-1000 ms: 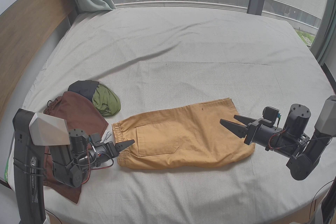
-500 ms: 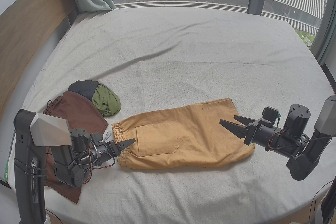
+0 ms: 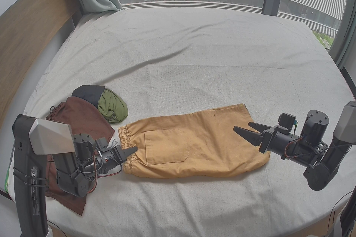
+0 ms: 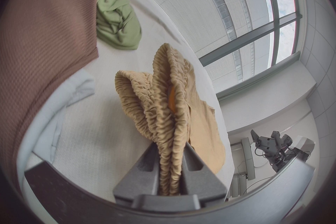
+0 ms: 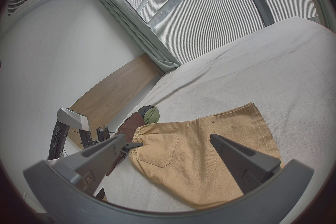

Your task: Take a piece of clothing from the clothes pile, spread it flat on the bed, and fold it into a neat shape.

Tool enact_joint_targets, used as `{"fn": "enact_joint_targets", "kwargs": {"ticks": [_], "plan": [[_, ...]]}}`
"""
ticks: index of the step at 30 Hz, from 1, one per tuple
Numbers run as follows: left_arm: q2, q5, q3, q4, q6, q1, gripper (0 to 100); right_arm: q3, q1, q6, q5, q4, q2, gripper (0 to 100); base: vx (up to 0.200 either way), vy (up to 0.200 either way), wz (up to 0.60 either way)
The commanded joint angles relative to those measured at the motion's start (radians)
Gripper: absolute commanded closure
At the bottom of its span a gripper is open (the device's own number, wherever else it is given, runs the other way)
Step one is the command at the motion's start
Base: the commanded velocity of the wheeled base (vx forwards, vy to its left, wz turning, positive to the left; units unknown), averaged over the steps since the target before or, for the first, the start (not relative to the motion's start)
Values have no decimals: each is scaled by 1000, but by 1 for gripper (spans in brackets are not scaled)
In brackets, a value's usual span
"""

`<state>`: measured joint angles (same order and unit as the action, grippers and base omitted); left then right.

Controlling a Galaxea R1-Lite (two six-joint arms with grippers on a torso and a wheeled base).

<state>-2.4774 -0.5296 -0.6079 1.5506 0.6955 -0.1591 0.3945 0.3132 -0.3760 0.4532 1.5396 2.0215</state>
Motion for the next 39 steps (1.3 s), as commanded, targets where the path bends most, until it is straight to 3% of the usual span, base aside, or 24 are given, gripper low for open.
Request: {"fn": "enact_joint_targets", "kwargs": {"ticks": [1,14,26,39], "plan": [[60,-1,5,5,9,6,100,1,-13,0,1,1,2,0,0,0,0],[132,-52,36,5,10,13,100,-2,-28,0,2,1,54,0,0,0,0],[279,-233,105,3,30,125,100,-3,-23,0,4,1,52,0,0,0,0],[318,-254,117,2,68,142,100,-25,-17,2,4,1,51,0,0,0,0]]}}
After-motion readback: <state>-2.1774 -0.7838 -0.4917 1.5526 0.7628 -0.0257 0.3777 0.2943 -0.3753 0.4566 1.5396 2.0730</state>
